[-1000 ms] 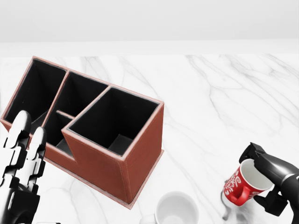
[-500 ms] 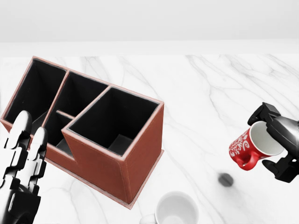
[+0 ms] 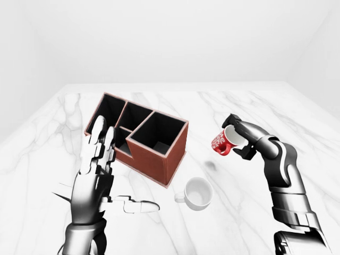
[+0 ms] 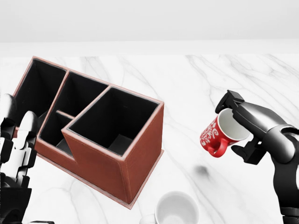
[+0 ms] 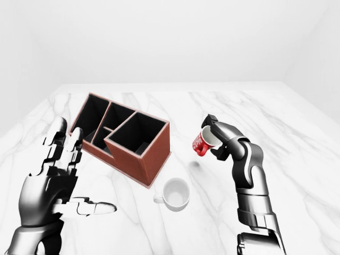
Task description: Pick up the red mug and place it to the right of the caddy.
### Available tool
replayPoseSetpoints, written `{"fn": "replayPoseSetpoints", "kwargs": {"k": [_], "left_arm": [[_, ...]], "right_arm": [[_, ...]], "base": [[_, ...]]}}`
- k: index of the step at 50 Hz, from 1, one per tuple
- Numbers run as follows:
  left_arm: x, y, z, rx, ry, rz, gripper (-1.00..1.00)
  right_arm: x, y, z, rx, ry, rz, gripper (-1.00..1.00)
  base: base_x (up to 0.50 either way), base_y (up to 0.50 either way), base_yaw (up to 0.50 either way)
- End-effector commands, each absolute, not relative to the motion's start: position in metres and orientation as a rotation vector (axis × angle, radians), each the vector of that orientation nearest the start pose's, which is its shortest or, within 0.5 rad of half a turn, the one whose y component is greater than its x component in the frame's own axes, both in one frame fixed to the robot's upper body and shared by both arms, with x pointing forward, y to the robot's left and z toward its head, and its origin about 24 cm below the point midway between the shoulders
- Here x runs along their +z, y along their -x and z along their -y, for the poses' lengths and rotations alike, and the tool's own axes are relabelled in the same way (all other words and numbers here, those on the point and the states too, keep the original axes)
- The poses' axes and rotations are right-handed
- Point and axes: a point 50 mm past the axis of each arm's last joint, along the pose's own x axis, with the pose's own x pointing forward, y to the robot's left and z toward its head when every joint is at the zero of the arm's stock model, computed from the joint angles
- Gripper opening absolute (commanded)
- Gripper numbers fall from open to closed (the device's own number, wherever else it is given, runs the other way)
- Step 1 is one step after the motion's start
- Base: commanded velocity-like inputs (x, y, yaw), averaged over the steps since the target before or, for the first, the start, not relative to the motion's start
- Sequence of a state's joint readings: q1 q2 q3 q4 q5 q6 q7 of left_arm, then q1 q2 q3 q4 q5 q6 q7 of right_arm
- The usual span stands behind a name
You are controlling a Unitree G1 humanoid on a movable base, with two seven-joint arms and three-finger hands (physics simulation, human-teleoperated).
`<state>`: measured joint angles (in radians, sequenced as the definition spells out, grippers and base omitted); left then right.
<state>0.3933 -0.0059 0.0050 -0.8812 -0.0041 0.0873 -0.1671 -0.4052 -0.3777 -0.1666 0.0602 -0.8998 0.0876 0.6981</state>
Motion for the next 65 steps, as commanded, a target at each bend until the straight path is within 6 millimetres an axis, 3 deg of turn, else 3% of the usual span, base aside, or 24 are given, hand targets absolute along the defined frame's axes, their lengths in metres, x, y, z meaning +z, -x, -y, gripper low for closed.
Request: {"fn": "replayPoseSetpoints", "kwargs": {"k": [1,18,39,40,41,50,51,53,54,55,65], "left_arm": [[0.167,-0.154,-0.16,-0.057,-0.078,0.466,1.0],[0.168,-0.152,-0.162,-0.051,-0.081,0.468,1.0],[0.17,-0.15,-0.16,-0.056,-0.082,0.479,1.0],[0.143,-0.157,-0.161,-0.057,-0.06,0.34,1.0],[0.135,-0.158,-0.161,-0.057,-0.059,0.311,1.0],[0.134,-0.158,-0.161,-0.058,-0.058,0.306,1.0],[0.153,-0.155,-0.16,-0.059,-0.07,0.39,1.0],[0.16,-0.154,-0.16,-0.06,-0.075,0.424,1.0],[0.14,-0.157,-0.16,-0.06,-0.061,0.328,1.0],[0.135,-0.158,-0.16,-0.06,-0.058,0.308,1.0],[0.135,-0.157,-0.162,-0.056,-0.055,0.31,1.0]], "right_arm": [[0.128,-0.328,0.206,0.302,1.252,-0.222,-1.0],[0.094,-0.336,0.178,0.449,1.202,-0.299,-1.0],[0.079,-0.348,0.169,0.393,1.202,-0.289,-1.0],[0.08,-0.348,0.168,0.392,1.208,-0.284,-1.0],[0.079,-0.348,0.167,0.392,1.21,-0.282,-1.0],[0.072,-0.352,0.174,0.347,1.257,-0.304,-1.0],[0.073,-0.352,0.173,0.35,1.256,-0.302,-1.0],[0.073,-0.352,0.174,0.342,1.28,-0.304,-1.0],[0.073,-0.352,0.174,0.346,1.281,-0.308,-1.0],[0.073,-0.352,0.173,0.346,1.278,-0.307,-1.0],[0.069,-0.355,0.174,0.327,1.324,-0.318,-1.0]], "base": [[0.0,0.0,0.0],[0.0,0.0,0.0],[0.0,0.0,0.0],[0.0,0.0,0.0],[0.0,0.0,0.0],[0.0,0.0,0.0],[0.0,0.0,0.0],[0.0,0.0,0.0],[0.0,0.0,0.0],[0.0,0.0,0.0],[0.0,0.0,0.0]]}}
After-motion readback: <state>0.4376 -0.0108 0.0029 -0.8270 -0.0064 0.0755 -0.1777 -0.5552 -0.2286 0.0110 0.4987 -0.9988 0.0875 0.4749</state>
